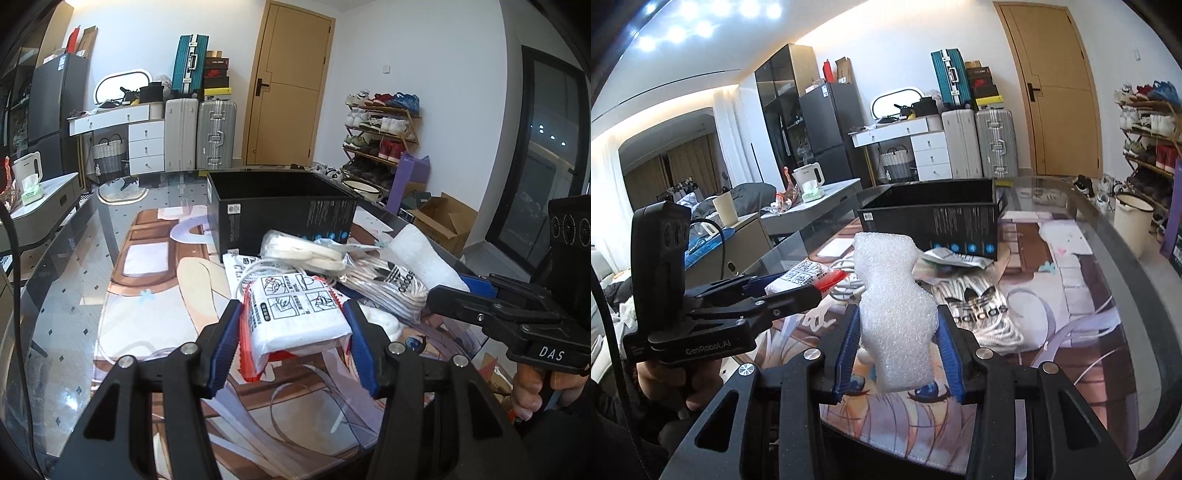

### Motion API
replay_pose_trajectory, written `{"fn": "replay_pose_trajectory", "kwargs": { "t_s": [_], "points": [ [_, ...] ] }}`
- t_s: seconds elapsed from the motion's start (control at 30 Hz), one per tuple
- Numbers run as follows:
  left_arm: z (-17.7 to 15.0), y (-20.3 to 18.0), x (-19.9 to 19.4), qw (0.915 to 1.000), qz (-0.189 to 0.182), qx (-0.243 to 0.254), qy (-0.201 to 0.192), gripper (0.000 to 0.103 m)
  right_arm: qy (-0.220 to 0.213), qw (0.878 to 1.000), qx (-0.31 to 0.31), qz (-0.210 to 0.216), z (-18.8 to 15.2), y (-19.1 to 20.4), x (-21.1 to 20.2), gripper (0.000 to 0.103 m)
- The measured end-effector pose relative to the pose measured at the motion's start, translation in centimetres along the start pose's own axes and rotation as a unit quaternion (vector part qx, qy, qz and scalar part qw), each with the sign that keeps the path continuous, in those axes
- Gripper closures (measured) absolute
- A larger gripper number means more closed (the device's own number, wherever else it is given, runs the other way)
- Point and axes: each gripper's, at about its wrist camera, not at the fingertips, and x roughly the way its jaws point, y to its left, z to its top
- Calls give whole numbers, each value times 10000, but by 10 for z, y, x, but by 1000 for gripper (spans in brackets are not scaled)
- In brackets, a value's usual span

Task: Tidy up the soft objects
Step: 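Lift and carry the packet with the left tool while the right tool carries the foam over the black box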

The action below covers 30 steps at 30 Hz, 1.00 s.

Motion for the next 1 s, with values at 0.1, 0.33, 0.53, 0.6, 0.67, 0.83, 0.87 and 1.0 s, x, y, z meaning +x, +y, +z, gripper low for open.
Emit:
{"fn": "replay_pose_trajectory", "kwargs": {
  "t_s": [0.1,0.33,0.53,0.6,0.67,0.83,0.87,1.0],
  "points": [
    [5,2,-1,10000,51,-31,-39,49,-6,10000,-71,-66,6,0,0,62],
    [24,4,-4,9997,146,-44,-187,49,-78,9994,-191,-260,29,-5,2,62],
    [45,5,-2,9992,245,-4,-328,49,-94,9989,-290,-347,50,-10,7,62],
    [53,6,-1,9989,269,12,-378,49,-114,9987,-324,-372,58,-11,8,62],
    [58,6,2,9989,271,2,-393,49,-128,9984,-383,-397,66,-13,11,62],
    [73,9,10,9987,305,-14,-409,49,-189,9978,-430,-461,87,-21,18,62],
    [77,10,13,9987,301,-18,-411,49,-183,9977,-437,-480,90,-23,19,62],
    [87,13,19,9983,352,-16,-454,48,-168,9973,-469,-543,101,-30,27,62]
  ]
}}
